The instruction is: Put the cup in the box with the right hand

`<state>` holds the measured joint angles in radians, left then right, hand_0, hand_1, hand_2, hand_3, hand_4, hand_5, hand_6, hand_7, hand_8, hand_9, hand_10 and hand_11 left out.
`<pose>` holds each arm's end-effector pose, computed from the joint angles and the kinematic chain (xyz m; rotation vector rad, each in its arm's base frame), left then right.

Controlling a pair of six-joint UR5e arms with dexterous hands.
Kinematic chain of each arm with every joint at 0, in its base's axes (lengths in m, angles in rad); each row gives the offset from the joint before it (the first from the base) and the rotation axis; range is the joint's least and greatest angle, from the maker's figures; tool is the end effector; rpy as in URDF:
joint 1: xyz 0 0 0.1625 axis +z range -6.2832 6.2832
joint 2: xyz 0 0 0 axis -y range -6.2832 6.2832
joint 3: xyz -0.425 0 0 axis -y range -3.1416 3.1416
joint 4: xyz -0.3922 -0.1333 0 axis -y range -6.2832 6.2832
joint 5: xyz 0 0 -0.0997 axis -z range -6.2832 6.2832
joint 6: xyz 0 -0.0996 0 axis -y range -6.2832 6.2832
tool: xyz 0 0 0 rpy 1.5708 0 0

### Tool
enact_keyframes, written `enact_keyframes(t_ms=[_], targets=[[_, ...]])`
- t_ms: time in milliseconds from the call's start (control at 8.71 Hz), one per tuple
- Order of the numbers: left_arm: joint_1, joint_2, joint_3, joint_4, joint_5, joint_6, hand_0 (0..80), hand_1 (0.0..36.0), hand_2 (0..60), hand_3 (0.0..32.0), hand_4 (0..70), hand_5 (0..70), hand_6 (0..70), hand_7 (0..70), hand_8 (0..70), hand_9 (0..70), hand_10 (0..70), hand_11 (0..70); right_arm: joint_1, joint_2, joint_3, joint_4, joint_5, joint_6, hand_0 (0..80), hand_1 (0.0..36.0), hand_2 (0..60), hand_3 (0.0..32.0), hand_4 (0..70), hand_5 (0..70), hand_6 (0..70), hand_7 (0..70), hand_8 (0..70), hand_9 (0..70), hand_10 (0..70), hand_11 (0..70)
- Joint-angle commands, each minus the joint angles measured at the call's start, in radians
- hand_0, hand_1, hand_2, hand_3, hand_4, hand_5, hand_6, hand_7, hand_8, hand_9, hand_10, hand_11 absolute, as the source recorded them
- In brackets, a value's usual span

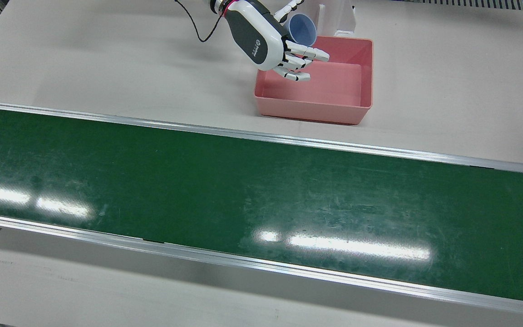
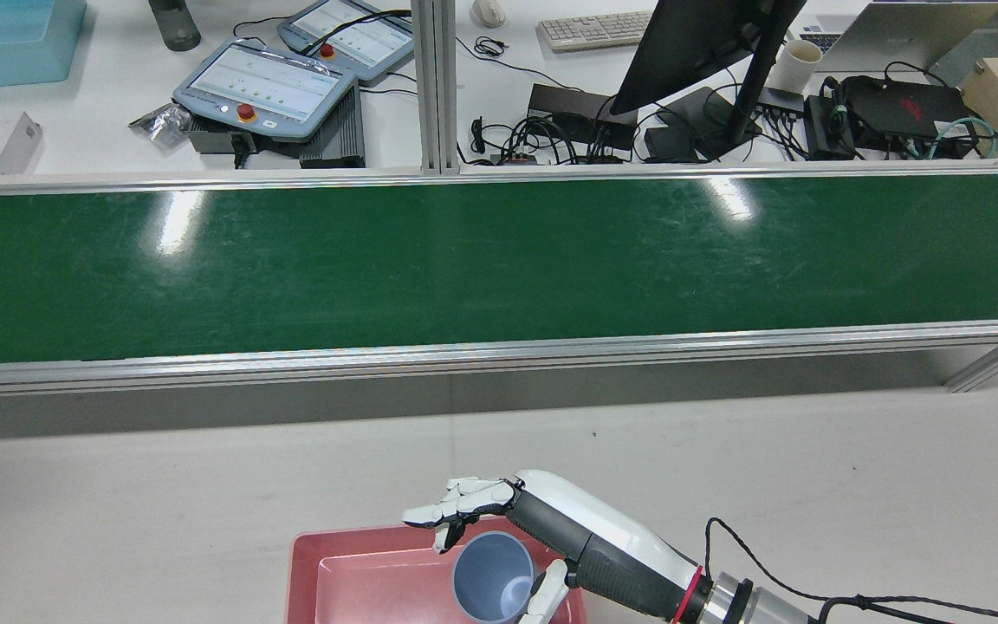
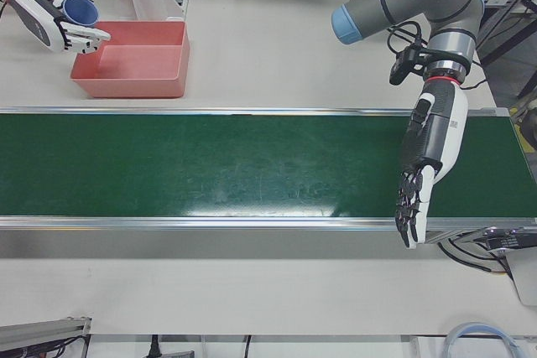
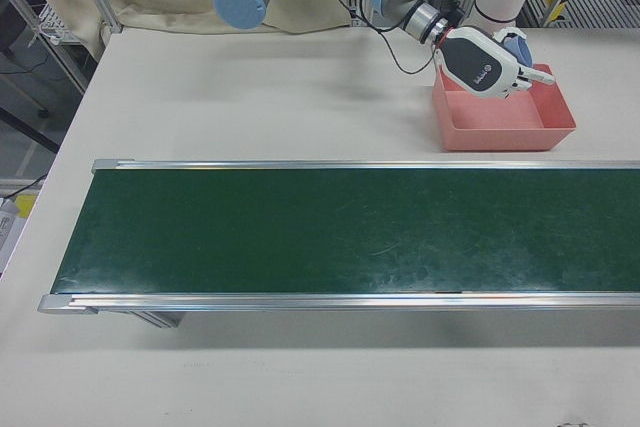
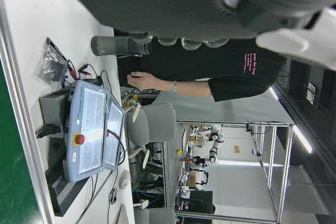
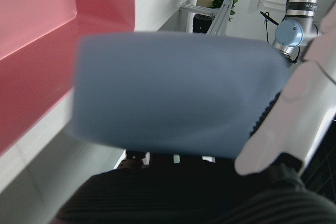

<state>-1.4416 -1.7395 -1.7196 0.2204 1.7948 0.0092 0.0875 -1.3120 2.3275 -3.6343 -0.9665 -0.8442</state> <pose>-0.0394 -0.5600 0.5488 -0.3463 2.1229 -1.9202 -0.4181 -0.2273 0.2855 -0.3084 -2.1678 1.1098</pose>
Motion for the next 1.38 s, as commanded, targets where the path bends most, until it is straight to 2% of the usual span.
enact_keyframes(t_ms=[0,230,345,459,574,689,804,919,1034,1149,1264], targets=[[0.000,0.000,0.000,-0.001,0.000,0.000,0.0,0.0,0.0,0.0,0.0,0.0,0.0,0.0,0.0,0.0,0.0,0.0,0.000,0.002,0.001,0.003,0.000,0.002,44.4,1.3,0.6,0.0,17.9,0.0,7.9,45.5,0.5,7.7,0.0,0.0],[0.000,0.000,0.000,0.000,0.000,0.000,0.0,0.0,0.0,0.0,0.0,0.0,0.0,0.0,0.0,0.0,0.0,0.0,0.001,0.002,0.007,0.005,0.000,0.004,45.1,0.7,0.6,0.0,19.8,0.0,8.5,48.3,0.7,8.2,0.0,0.0],[0.000,0.000,0.000,0.000,0.000,0.000,0.0,0.0,0.0,0.0,0.0,0.0,0.0,0.0,0.0,0.0,0.0,0.0,0.024,0.000,0.025,0.005,0.027,0.032,45.0,0.8,0.7,0.0,19.8,0.0,8.9,50.1,0.7,8.6,0.0,0.0],[0.000,0.000,0.000,0.000,0.000,0.000,0.0,0.0,0.0,0.0,0.0,0.0,0.0,0.0,0.0,0.0,0.0,0.0,0.056,-0.007,0.039,0.003,0.096,0.095,44.5,1.7,1.8,0.0,18.5,0.2,9.1,50.8,0.8,8.7,0.0,0.0],[0.000,0.000,0.000,-0.001,0.000,0.000,0.0,0.0,0.0,0.0,0.0,0.0,0.0,0.0,0.0,0.0,0.0,0.0,0.134,-0.012,0.036,0.003,0.126,0.169,47.7,21.1,41.0,0.0,16.2,4.3,10.5,52.4,1.1,9.0,0.0,0.0],[0.000,0.000,0.000,-0.001,0.000,0.000,0.0,0.0,0.0,0.0,0.0,0.0,0.0,0.0,0.0,0.0,0.0,0.0,0.246,-0.015,0.032,0.003,0.149,0.224,47.2,36.0,60.0,0.0,15.6,9.4,19.8,70.0,7.3,24.3,0.9,4.1],[0.000,0.000,0.000,0.000,0.000,0.000,0.0,0.0,0.0,0.0,0.0,0.0,0.0,0.0,0.0,0.0,0.0,0.0,0.346,-0.044,0.021,0.002,0.152,0.270,45.3,36.0,60.0,0.0,12.3,11.1,27.3,70.0,20.8,42.4,5.5,11.1],[0.000,0.000,0.000,0.000,0.000,0.000,0.0,0.0,0.0,0.0,0.0,0.0,0.0,0.0,0.0,0.0,0.0,0.0,0.441,-0.080,-0.005,0.002,0.150,0.321,47.2,36.0,60.0,0.0,20.7,12.3,33.9,70.0,33.0,55.5,12.0,20.2],[0.000,0.000,0.000,0.000,0.000,0.000,0.0,0.0,0.0,0.0,0.0,0.0,0.0,0.0,0.0,0.0,0.0,0.0,0.515,-0.125,-0.037,0.000,0.146,0.406,47.0,36.0,60.0,0.0,20.5,14.2,36.5,70.0,43.4,67.9,20.4,32.4],[0.000,0.000,0.000,-0.001,0.000,0.000,0.0,0.0,0.0,0.0,0.0,0.0,0.0,0.0,0.0,0.0,0.0,0.0,0.587,-0.197,-0.095,0.000,0.143,0.504,48.8,36.0,60.0,0.0,21.8,16.6,39.3,70.0,53.4,70.0,29.3,44.6],[0.000,0.000,0.000,-0.001,0.000,0.000,0.0,0.0,0.0,0.0,0.0,0.0,0.0,0.0,0.0,0.0,0.0,0.0,0.676,-0.244,-0.132,0.000,0.135,0.540,50.3,36.0,60.0,0.0,21.2,19.3,42.5,70.0,67.4,70.0,37.0,54.4]])
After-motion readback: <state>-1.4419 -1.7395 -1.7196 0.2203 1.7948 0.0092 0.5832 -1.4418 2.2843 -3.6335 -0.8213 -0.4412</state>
